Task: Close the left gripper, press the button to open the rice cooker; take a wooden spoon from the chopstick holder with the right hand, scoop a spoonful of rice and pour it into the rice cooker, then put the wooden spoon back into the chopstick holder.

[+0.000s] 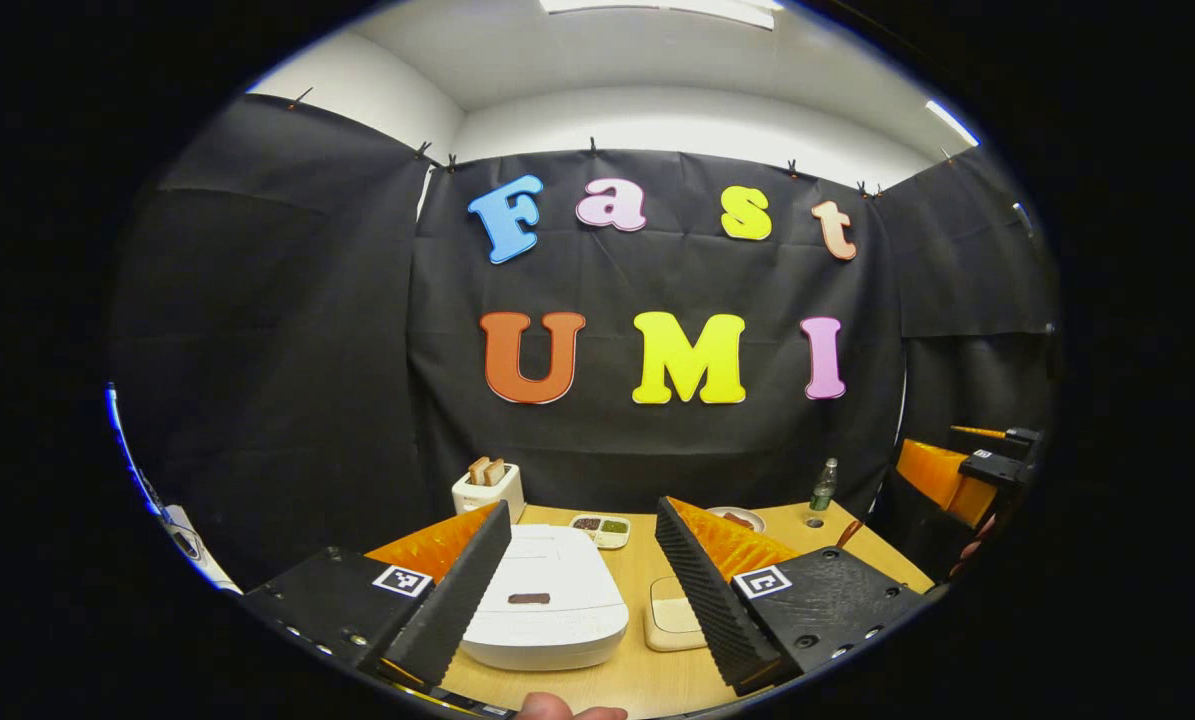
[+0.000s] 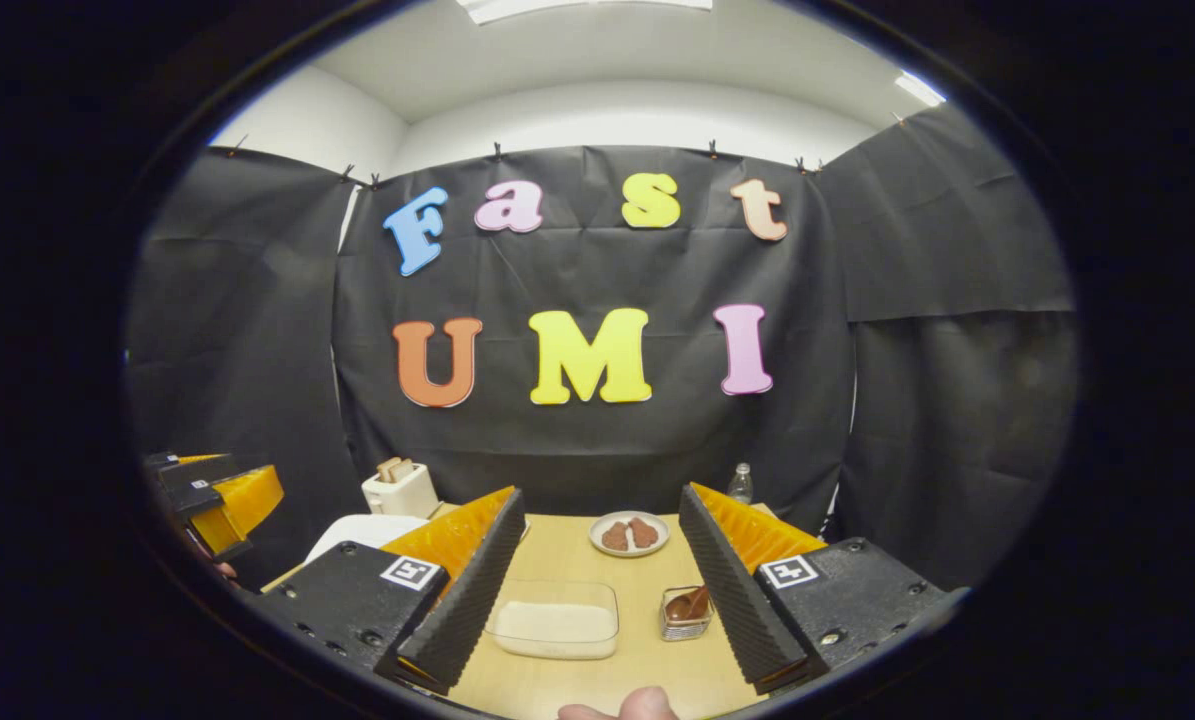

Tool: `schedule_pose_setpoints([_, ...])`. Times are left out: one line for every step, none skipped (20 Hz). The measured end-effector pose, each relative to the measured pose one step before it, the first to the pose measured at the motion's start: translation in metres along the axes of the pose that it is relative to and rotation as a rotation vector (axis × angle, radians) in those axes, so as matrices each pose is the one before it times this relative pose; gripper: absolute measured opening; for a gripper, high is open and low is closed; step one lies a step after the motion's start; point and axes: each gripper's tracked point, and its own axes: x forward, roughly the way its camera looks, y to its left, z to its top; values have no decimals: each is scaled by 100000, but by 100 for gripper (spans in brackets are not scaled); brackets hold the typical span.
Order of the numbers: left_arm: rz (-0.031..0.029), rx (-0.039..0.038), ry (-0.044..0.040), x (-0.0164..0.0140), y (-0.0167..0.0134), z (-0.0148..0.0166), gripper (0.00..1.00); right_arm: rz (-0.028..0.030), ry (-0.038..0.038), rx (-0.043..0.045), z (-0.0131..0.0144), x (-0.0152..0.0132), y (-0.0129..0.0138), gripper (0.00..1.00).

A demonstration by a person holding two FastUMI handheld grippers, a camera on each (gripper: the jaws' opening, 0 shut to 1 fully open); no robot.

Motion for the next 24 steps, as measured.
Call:
schedule_pose_setpoints([737,684,2061,362,463,-603,94,302,172,-115,38,255,-45,100])
schedule_pose_setpoints([634,503,2212,420,275,-751,94,332,265,-181,-189,394,-55,100])
schedule_pose_setpoints([567,393,2344,470,399,-661,94,178,120,-254,10,308,-130,100])
schedule_pose_setpoints([413,31,2469,537,381,-558,94,82,234,-373,-154,372,-306,99])
schedule_pose_setpoints([-158,-222,3103,491,179,-717,94,39,423,-245,-109,319,-266,99])
schedule_pose_setpoints([-592,-522,3428,726,40,-840,94,102,516,-9,-183,370,-297,100])
schedule_pose_setpoints([-1226,-758,3673,675,-38,-791,94,-31,359,136,-66,404,-409,100])
schedule_pose_setpoints([-387,-681,3424,531,167,-760,70,-242,443,99,-126,472,-454,100])
schedule_pose_setpoints([1194,-780,3192,709,402,-612,61,-75,564,174,-134,476,-511,100])
schedule_pose_setpoints([558,-1178,2840,805,481,-617,51,-200,426,156,-10,482,-421,100])
schedule_pose_setpoints([617,-1181,2522,826,334,-314,45,-346,355,73,-13,443,-522,100])
schedule_pose_setpoints([1595,-473,2314,864,498,-270,35,-376,168,146,-105,490,-565,100])
schedule_pose_setpoints([863,-591,2796,690,346,-333,18,-442,402,227,-71,531,-515,100])
schedule_pose_setpoints([-1175,-123,2251,738,0,-428,0,-233,555,415,-191,625,-450,100])
schedule_pose_setpoints([-1125,-59,1740,641,5,-262,3,-241,735,403,-162,517,-382,100])
schedule_pose_setpoints([604,399,1466,1157,482,-285,1,-335,759,336,-457,376,-359,100])
schedule_pose_setpoints([-100,-1697,1719,872,288,-415,1,-465,1012,252,-316,439,-393,100])
schedule_pose_setpoints([-1452,-1782,2689,854,-139,-470,0,-426,1076,399,-412,426,-333,100])
schedule_pose_setpoints([-401,-1655,2118,889,103,-780,0,-443,1055,437,-294,364,-276,100])
schedule_pose_setpoints([-489,-1324,2751,874,153,-879,0,-617,887,281,-314,411,-393,100])
schedule_pose_setpoints([395,-1351,3000,948,275,-740,0,-530,1031,-80,-253,306,-291,100])
schedule_pose_setpoints([-52,-1642,2338,594,153,-632,0,-536,995,-212,-410,211,-278,100])
schedule_pose_setpoints([-607,-2228,2188,592,-3,-494,0,-413,1073,-253,-203,263,-211,100])
schedule_pose_setpoints([-81,-1847,1774,395,60,-294,0,-316,1212,-170,-309,316,-225,100])
